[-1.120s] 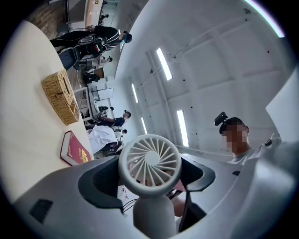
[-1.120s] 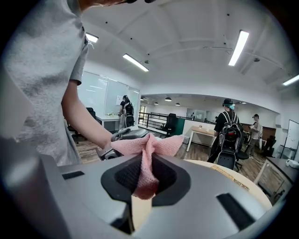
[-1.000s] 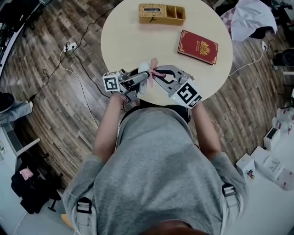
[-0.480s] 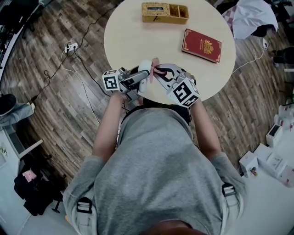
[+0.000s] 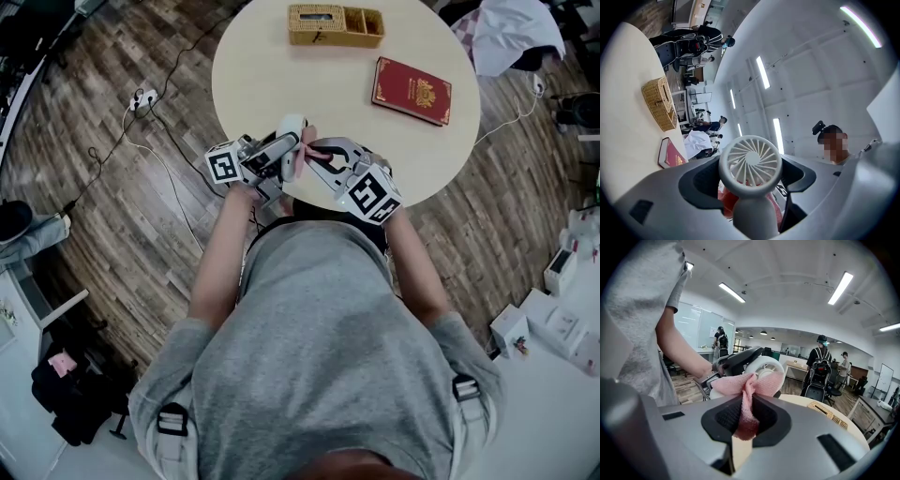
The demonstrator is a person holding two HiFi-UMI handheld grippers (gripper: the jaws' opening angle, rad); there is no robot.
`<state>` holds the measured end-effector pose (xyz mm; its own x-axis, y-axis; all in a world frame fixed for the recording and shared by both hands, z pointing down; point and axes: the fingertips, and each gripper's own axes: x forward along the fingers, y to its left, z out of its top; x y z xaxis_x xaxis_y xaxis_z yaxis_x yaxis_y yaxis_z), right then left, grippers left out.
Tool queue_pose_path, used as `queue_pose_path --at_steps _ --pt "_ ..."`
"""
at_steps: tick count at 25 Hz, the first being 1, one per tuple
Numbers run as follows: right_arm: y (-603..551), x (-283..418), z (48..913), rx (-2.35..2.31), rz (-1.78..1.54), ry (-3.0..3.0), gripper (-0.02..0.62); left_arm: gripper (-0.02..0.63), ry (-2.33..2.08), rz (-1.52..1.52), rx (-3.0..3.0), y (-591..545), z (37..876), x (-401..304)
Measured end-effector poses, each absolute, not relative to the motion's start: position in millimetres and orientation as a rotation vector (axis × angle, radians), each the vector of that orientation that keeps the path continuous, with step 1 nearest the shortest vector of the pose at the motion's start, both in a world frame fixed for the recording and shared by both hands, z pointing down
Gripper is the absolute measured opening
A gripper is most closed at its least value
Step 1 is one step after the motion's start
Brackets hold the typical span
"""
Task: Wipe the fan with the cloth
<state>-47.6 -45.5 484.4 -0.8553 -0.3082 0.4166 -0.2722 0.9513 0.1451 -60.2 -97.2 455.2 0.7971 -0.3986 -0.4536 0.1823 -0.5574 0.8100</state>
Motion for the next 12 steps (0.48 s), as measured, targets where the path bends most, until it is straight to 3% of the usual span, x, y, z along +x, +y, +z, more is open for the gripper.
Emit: queue_pose_path --at_steps 12 --pt "-22.7 -53.7 497.5 0.304 -0.106 -2.619 0.04 0.374 -0.157 -0.78 2.027 -101.0 450.5 -58.1"
